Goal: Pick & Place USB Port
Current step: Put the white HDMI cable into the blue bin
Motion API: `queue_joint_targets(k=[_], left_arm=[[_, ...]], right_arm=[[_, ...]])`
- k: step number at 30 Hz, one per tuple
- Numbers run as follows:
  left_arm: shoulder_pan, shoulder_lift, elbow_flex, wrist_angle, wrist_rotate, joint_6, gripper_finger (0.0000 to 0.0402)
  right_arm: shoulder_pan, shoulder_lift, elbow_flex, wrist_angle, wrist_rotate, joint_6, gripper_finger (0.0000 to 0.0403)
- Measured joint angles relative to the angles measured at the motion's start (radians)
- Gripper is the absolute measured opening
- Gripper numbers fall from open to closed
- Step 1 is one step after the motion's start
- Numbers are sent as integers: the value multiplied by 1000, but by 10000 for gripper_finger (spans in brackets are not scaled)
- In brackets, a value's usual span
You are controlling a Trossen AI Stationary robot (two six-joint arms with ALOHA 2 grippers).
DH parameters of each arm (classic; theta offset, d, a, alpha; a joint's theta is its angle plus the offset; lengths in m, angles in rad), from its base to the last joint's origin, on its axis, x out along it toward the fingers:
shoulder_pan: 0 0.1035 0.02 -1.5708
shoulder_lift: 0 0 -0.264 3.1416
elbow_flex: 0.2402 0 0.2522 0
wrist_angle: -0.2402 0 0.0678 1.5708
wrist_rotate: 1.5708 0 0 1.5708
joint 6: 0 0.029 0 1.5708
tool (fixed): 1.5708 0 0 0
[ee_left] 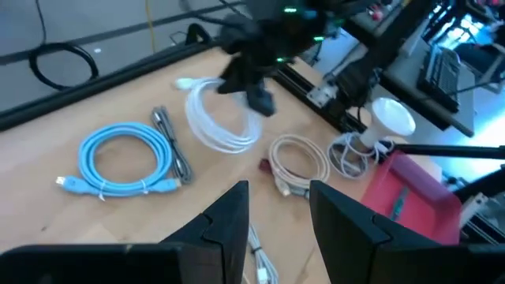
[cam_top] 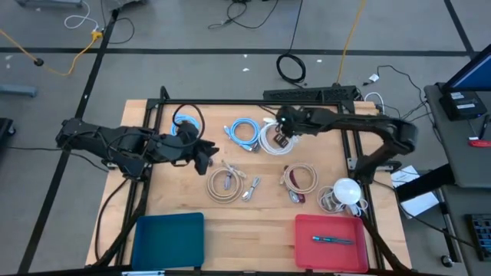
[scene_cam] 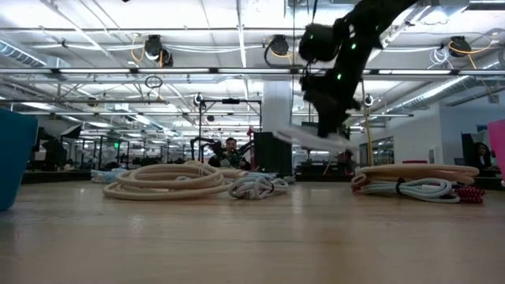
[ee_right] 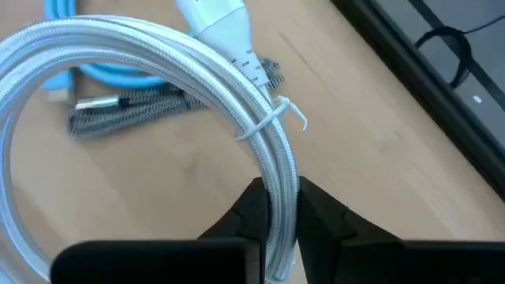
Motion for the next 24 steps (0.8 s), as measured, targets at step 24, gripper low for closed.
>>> queue_joint_targets(k=[24], left_arm=[[530,111,-688,1716,638,-694,136]], right_arm=[[335,-436,23,299,319,314,31]])
